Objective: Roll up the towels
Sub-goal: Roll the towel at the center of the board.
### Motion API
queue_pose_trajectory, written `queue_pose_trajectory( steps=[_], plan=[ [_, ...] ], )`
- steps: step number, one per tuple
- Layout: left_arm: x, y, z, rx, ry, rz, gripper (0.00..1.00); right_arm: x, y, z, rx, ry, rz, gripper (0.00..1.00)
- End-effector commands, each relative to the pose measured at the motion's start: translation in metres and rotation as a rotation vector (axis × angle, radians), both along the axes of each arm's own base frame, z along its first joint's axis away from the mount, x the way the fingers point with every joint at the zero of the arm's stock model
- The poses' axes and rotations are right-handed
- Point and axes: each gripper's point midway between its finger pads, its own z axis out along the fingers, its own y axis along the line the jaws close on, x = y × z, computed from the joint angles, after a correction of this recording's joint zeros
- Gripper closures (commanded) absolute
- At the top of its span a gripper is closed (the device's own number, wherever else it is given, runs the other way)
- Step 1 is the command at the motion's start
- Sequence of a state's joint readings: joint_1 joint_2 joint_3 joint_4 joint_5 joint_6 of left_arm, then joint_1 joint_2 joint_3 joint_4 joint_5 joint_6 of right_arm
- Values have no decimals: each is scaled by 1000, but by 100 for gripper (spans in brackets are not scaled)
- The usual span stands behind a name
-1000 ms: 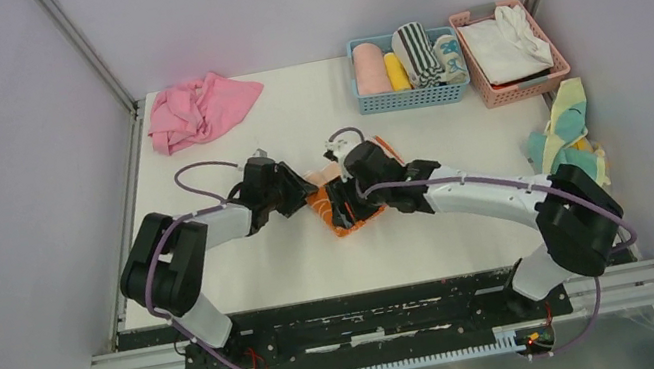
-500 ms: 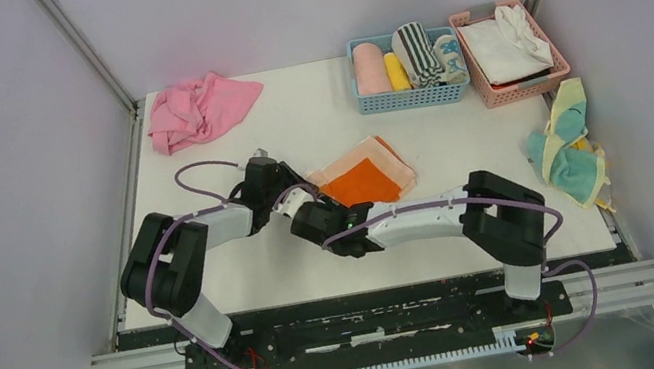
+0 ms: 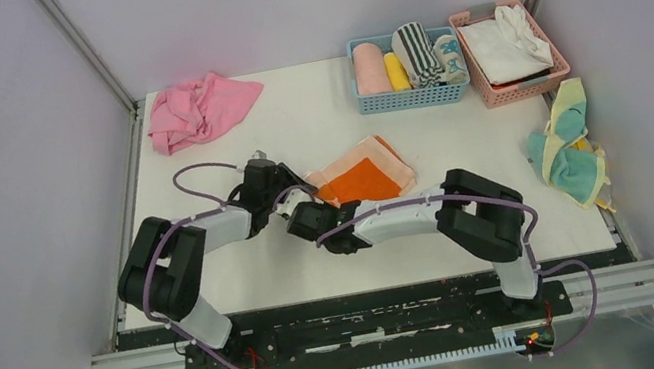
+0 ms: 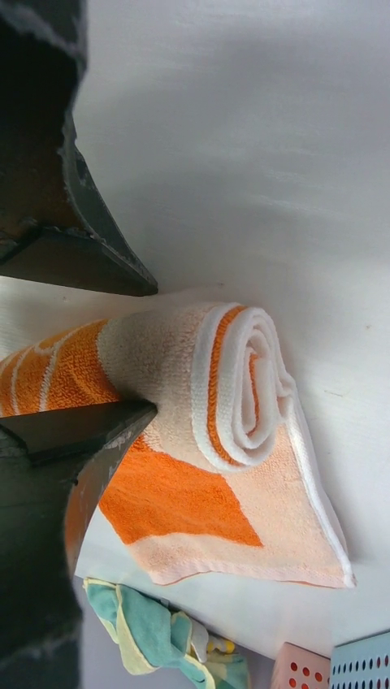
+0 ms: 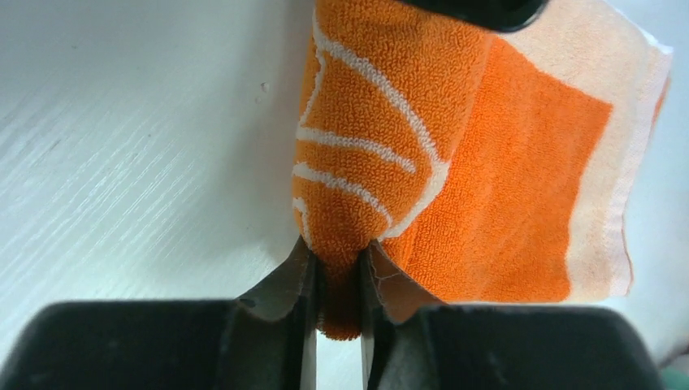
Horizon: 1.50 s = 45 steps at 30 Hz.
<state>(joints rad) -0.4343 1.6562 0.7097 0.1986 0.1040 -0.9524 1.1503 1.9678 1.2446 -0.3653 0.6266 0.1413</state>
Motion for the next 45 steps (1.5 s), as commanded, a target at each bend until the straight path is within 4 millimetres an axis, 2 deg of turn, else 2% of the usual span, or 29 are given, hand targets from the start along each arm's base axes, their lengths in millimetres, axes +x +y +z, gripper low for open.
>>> queue_pose_trajectory(
  steps=[1, 6, 7, 8, 10, 11, 14, 18, 21, 26, 32, 36, 41, 45],
  plan=[
    [-41, 34, -32, 145, 134, 29, 40, -33, 3, -15, 110, 268, 63, 83],
    [-57, 52, -3, 114, 73, 89, 32, -71, 46, 13, 435, 530, 193, 94],
    [-59, 54, 4, 105, 54, 92, 31, -72, 48, 16, 497, 562, 186, 97],
    [-64, 56, 10, 102, 49, 93, 29, -81, 55, 21, 580, 641, 208, 99],
    [-74, 59, 20, 83, 32, 96, 27, -84, 61, 28, 716, 736, 199, 100],
    [-78, 60, 25, 66, 24, 102, 26, -87, 59, 26, 773, 785, 183, 100],
    [-90, 63, 39, 15, -17, 118, 23, -78, 55, 30, 946, 887, 102, 100],
    [-96, 56, 56, -65, -74, 98, 20, -70, 51, 29, 1200, 1032, -13, 100],
    [-93, 49, 59, -92, -87, 72, 20, -64, 46, 25, 1337, 1124, -116, 98],
    [-77, 32, 68, -130, -116, 12, 20, -51, 31, 11, 1489, 1187, -241, 98],
    [-54, 19, 66, -132, -131, -15, 23, -56, 13, -19, 1425, 1207, -366, 95],
    [-42, 9, 52, -120, -97, -43, 29, -64, 3, -37, 1295, 1193, -431, 92],
    [-45, 6, 14, -66, 8, -53, 42, -64, -11, -37, 1144, 1093, -422, 80],
    [-54, 11, -10, 19, 64, -47, 46, -63, -25, -26, 991, 951, -383, 61]
  ],
)
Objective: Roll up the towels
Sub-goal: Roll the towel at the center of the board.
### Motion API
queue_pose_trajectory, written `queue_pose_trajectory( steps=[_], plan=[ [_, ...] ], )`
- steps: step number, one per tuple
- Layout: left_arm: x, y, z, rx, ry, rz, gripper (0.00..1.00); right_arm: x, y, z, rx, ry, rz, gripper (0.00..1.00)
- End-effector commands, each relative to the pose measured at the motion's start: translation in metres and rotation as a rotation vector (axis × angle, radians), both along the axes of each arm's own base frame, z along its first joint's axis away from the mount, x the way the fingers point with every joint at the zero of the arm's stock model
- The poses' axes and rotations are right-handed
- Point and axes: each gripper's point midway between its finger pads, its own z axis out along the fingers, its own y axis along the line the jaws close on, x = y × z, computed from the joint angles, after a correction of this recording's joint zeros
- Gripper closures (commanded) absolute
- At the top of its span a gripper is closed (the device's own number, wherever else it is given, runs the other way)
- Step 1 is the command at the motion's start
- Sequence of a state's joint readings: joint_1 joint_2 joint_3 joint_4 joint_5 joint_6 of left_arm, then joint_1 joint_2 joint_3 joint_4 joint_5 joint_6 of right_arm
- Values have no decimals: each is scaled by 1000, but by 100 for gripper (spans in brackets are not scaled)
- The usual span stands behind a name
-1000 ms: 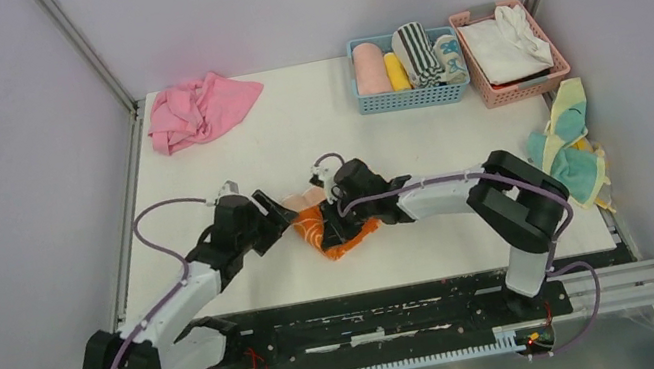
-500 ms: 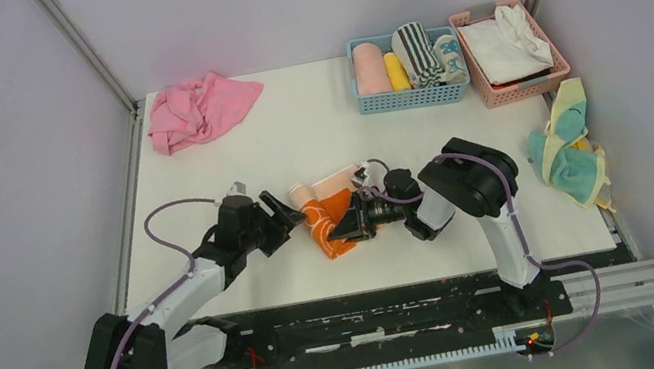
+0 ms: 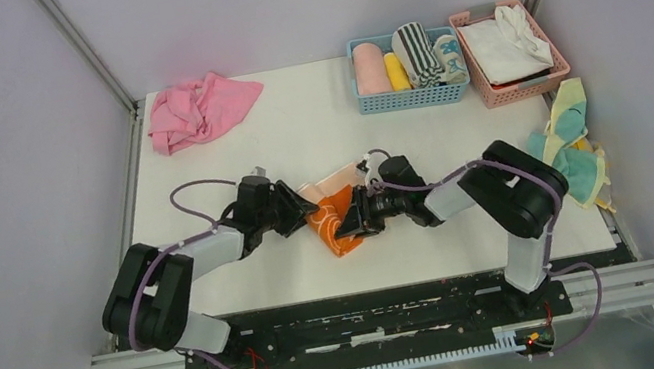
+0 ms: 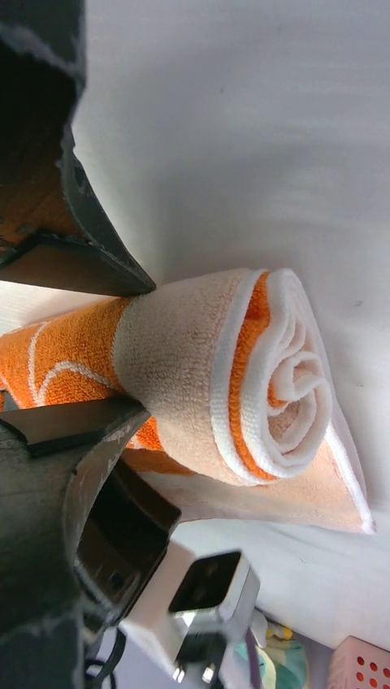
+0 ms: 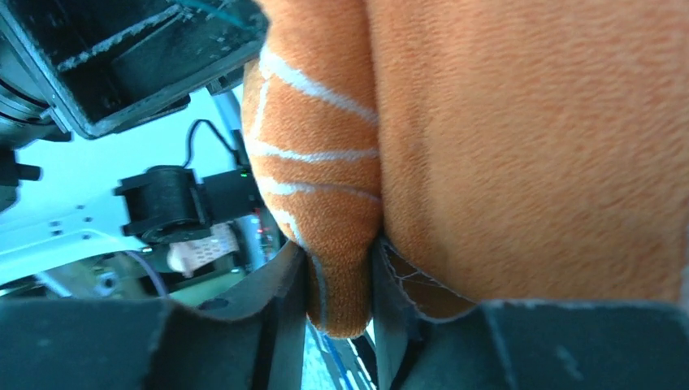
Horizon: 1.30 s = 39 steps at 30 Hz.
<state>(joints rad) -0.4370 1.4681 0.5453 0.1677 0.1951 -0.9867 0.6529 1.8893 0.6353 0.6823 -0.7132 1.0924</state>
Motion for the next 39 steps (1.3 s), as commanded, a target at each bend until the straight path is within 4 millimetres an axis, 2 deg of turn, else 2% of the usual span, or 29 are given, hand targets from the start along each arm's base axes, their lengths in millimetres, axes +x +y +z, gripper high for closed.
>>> queue_pose_trajectory(
  steps=[1, 5, 9, 11, 13, 16, 21, 23, 27, 33, 36, 39],
  plan=[
    [-2, 6, -22, 114, 23, -4, 46, -19, -37, -26, -342, -83, 57, 55],
    [-6, 9, -32, 173, 43, 0, 46, -8, -53, 6, -557, -310, 61, 42],
    [-8, 8, -35, 203, 53, -1, 46, 0, -74, 41, -749, -515, 61, 34],
    [-7, 6, -33, 223, 47, -2, 46, 4, -73, 62, -815, -622, 67, 30],
    [-8, 4, -32, 239, 43, -5, 46, 8, -64, 84, -848, -723, 64, 28],
    [-10, 2, -33, 238, 48, -4, 45, 10, -43, 96, -860, -813, 75, 27],
    [-14, 2, -36, 233, 62, 3, 45, 10, -7, 82, -907, -899, 117, 27],
    [-14, 2, -36, 230, 62, 6, 44, 13, -1, 72, -942, -924, 114, 27],
    [-16, 1, -37, 219, 66, 15, 44, 15, -8, 38, -1049, -922, 146, 28],
    [-29, 10, -39, 191, 80, 64, 44, 1, -26, -3, -1139, -867, 253, 35],
    [-42, 21, -40, 196, 91, 88, 44, -5, -31, -11, -1145, -850, 284, 45],
    [-58, 30, -38, 175, 102, 109, 44, -10, -26, -9, -1110, -839, 313, 57]
  ],
)
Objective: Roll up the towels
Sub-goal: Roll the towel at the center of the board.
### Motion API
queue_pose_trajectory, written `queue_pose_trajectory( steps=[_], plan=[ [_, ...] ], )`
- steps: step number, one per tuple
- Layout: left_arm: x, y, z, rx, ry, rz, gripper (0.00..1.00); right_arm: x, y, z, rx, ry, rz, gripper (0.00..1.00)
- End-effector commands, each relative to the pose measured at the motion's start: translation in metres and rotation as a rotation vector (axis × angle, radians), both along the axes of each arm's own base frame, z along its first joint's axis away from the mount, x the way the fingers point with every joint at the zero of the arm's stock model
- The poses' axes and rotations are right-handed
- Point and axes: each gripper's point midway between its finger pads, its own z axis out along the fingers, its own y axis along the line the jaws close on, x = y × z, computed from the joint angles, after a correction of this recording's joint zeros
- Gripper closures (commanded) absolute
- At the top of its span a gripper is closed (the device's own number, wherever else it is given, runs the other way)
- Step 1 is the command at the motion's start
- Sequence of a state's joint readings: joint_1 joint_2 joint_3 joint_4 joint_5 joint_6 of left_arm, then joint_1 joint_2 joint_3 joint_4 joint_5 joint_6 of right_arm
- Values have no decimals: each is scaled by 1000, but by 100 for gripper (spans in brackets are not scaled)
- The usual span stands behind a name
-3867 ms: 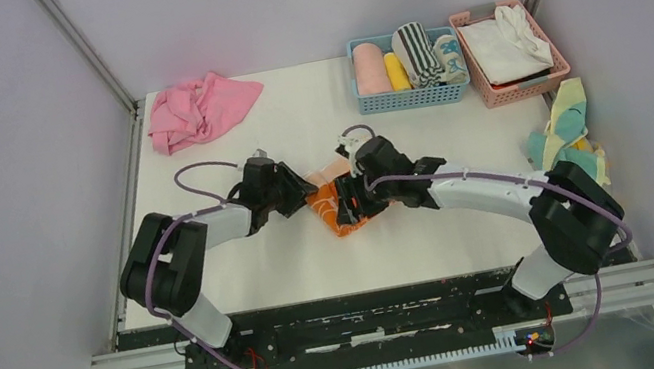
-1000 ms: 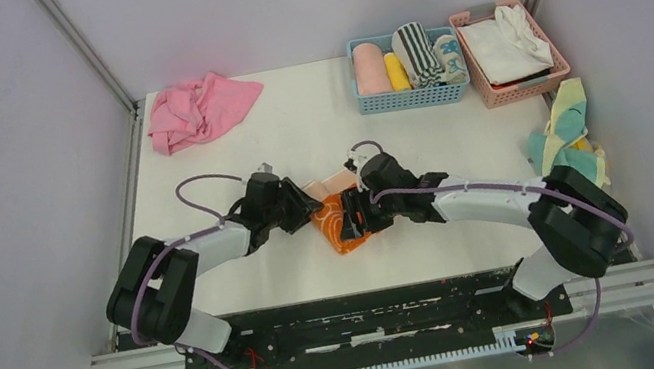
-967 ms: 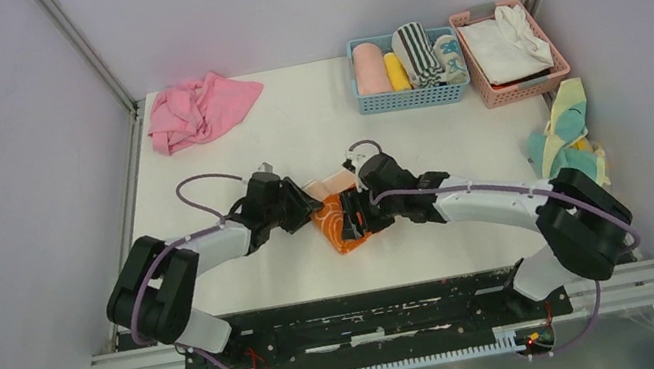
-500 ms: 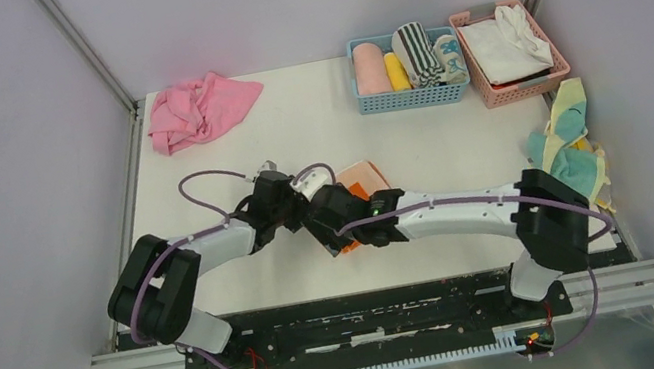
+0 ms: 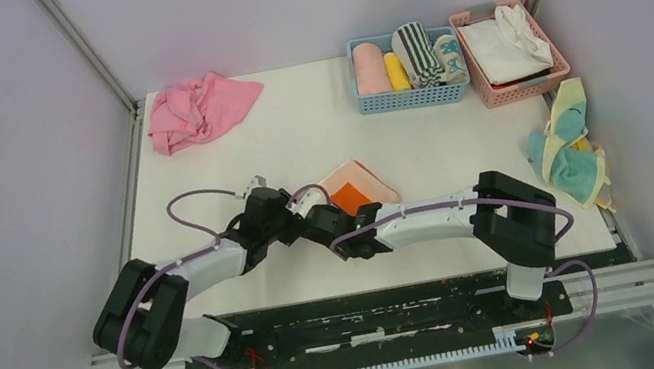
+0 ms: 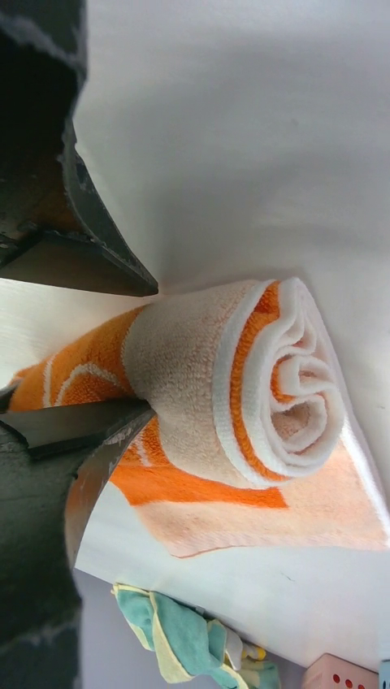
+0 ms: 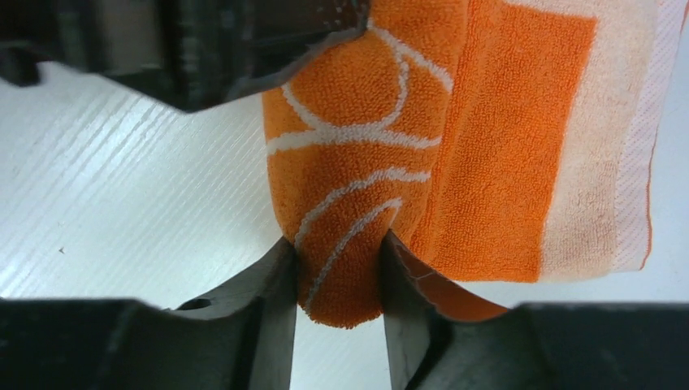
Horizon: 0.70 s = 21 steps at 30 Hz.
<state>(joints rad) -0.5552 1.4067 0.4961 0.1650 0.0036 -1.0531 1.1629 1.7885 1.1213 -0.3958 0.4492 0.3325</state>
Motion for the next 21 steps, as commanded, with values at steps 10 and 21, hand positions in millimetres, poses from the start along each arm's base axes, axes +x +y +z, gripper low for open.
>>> queue_pose_trajectory(
  steps=[10, 21],
  plan=[
    [-49, 51, 21, 29, -8, 120, 23, -56, 19, -6, 362, 459, 128, 85],
    [-39, 22, 64, -115, -150, 9, 8, -43, 21, 7, 944, 847, -11, 83]
  ],
)
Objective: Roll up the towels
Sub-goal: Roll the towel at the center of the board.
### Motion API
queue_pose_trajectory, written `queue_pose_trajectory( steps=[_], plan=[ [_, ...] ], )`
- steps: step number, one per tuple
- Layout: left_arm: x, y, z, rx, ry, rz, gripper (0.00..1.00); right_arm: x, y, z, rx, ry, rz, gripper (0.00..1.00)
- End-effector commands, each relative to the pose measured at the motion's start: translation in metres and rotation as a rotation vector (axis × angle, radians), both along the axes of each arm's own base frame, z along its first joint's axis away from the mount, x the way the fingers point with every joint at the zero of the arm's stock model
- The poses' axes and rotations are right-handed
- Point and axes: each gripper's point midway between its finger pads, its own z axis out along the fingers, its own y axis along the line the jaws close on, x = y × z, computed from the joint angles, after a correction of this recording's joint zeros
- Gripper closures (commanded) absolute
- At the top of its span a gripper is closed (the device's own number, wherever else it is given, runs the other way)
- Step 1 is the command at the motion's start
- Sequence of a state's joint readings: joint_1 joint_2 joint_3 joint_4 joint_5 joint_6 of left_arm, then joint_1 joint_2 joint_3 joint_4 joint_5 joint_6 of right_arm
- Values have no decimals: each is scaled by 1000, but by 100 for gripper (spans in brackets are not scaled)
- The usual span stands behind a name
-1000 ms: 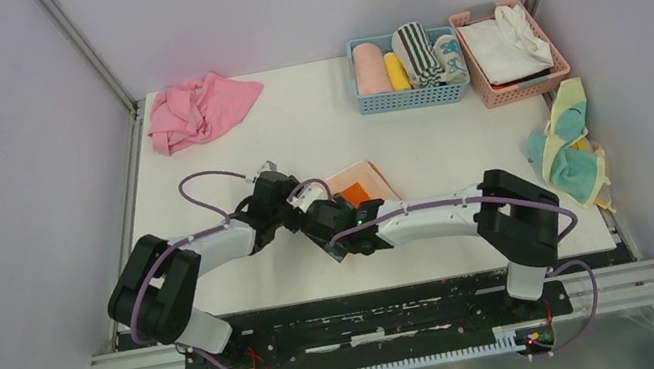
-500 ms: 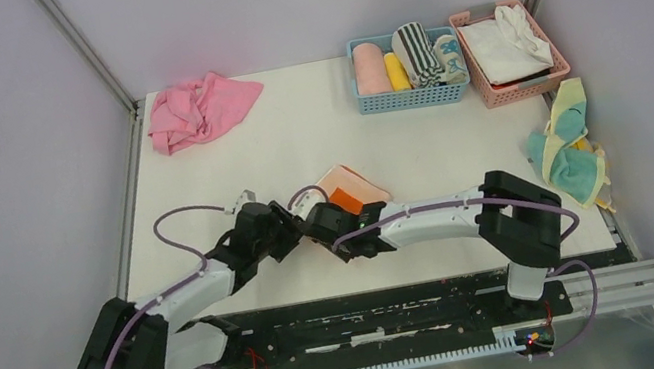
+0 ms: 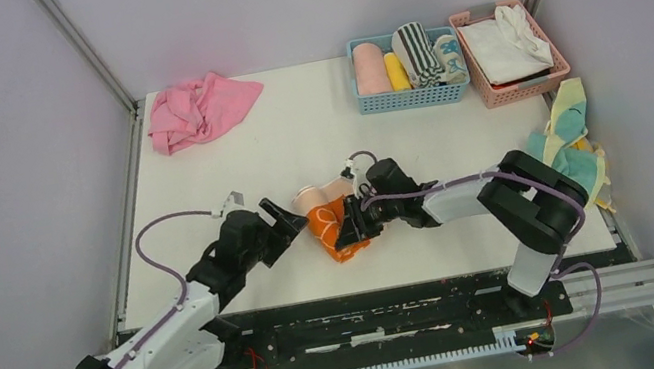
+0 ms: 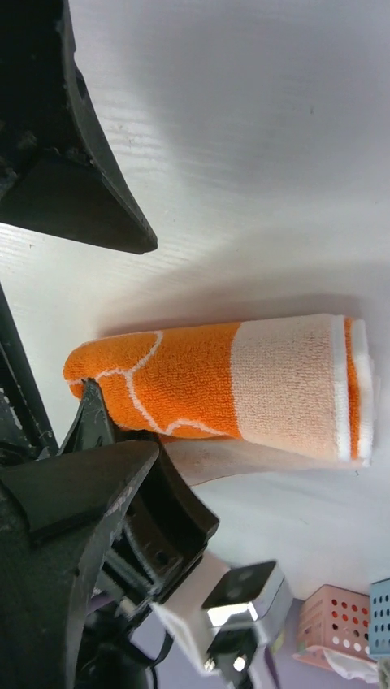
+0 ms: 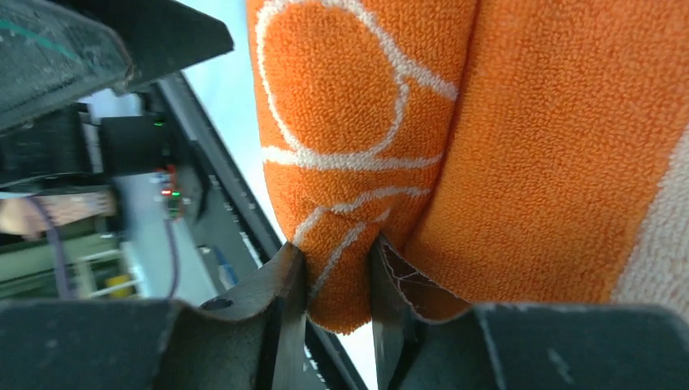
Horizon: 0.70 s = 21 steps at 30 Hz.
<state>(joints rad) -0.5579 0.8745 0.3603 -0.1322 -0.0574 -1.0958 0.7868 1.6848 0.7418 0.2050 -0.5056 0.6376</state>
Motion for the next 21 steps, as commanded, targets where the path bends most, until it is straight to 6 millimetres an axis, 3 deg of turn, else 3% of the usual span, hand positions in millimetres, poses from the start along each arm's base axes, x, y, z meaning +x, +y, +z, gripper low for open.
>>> queue_pose_trajectory(
  steps=[1, 8, 16, 18, 21],
  plan=[
    [9, -22, 18, -78, -70, -74, 8, -22, 6, -1, 200, 264, 10, 83],
    [31, -42, 19, -79, -79, -132, 8, -6, -12, -18, 330, 451, -121, 82],
    [58, -62, 0, -105, -35, -174, 12, -7, -30, -45, 248, 543, -173, 78],
    [65, -67, -5, -92, -23, -183, 15, -7, -33, -50, 224, 548, -188, 78],
    [67, -63, -28, -40, 50, -167, 27, -5, -35, -48, 198, 516, -187, 74]
  ],
)
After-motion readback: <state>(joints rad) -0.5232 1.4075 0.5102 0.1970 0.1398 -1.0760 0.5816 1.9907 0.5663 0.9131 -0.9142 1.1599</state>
